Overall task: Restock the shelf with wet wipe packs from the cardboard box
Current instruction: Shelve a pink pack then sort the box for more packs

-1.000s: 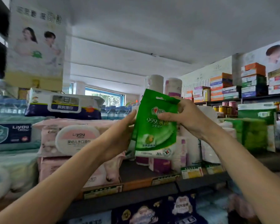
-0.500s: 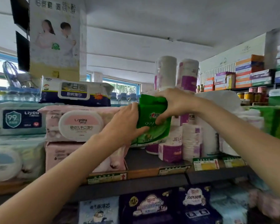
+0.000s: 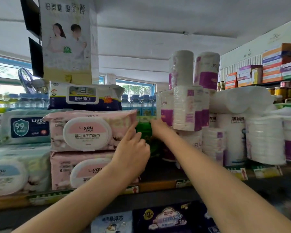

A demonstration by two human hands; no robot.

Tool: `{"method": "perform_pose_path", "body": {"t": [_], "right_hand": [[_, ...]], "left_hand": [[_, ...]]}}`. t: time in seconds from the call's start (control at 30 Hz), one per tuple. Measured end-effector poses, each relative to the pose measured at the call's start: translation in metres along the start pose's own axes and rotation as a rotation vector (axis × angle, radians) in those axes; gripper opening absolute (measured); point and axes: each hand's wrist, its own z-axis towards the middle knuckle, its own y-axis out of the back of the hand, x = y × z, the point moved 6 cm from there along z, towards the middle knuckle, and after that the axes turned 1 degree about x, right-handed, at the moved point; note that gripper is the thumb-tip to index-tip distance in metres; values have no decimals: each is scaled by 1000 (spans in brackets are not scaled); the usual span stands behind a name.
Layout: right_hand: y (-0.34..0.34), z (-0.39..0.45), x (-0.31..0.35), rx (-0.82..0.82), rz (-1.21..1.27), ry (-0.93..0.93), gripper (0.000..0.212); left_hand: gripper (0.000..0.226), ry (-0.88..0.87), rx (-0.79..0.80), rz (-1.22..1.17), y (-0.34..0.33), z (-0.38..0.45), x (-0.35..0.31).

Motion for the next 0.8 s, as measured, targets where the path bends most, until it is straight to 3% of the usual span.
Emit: {"method": "perform_pose_path", "body": {"t": [0.1, 0.17, 0.33, 0.63, 0.8], "right_hand": [[-1, -9, 5, -218, -60, 63, 68], [-4, -15, 6, -266, -80, 96, 60], [-11, -28, 5, -118, -135, 139, 23], [45, -151, 13, -120, -78, 169, 28], [58, -273, -33, -118, -193, -108, 25]], "left_hand": [[29, 5, -58, -73, -4, -2, 6], [30, -9, -63, -55, -4, 0, 4], [36, -26, -22, -39, -3, 4, 2], [37, -82, -157, -307, 29, -27, -11], [33, -300, -278, -483, 60, -65, -73]]}}
